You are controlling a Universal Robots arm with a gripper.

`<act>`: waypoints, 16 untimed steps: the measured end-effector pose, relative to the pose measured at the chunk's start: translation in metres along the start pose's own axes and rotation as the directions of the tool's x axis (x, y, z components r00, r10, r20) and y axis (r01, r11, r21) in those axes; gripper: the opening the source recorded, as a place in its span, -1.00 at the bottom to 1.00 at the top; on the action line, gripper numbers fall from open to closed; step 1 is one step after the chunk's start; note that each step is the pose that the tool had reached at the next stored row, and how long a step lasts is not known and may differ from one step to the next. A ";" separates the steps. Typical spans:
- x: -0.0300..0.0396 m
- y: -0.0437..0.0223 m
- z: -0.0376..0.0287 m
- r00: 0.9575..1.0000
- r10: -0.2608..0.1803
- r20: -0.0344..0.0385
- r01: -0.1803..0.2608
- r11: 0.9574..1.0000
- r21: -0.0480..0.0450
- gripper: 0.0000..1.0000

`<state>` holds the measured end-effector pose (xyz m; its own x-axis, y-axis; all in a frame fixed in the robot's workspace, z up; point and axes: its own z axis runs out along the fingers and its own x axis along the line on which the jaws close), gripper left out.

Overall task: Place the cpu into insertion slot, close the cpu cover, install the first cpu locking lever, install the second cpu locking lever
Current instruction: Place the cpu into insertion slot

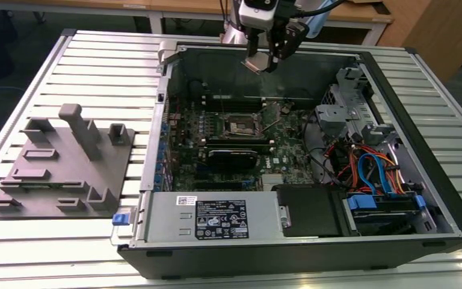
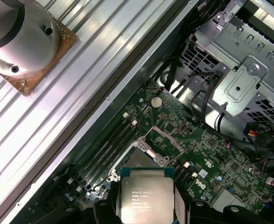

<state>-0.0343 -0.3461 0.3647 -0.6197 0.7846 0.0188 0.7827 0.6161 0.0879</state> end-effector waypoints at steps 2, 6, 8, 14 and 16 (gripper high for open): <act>0.0000 0.0000 0.0000 1.000 0.013 0.001 -0.013 1.000 0.000 0.08; 0.0000 0.0000 0.0001 0.999 0.054 0.005 -0.054 0.999 -0.001 0.08; 0.0000 0.0000 0.0001 0.997 0.081 0.007 -0.081 0.997 -0.002 0.08; 0.0000 0.0000 0.0001 0.995 0.097 0.009 -0.097 0.995 -0.002 0.08; 0.0000 0.0000 0.0001 0.995 0.097 0.009 -0.097 0.995 -0.002 0.08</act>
<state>-0.0343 -0.3461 0.3646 -0.5400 0.8414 0.0188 0.8392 0.5366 0.0880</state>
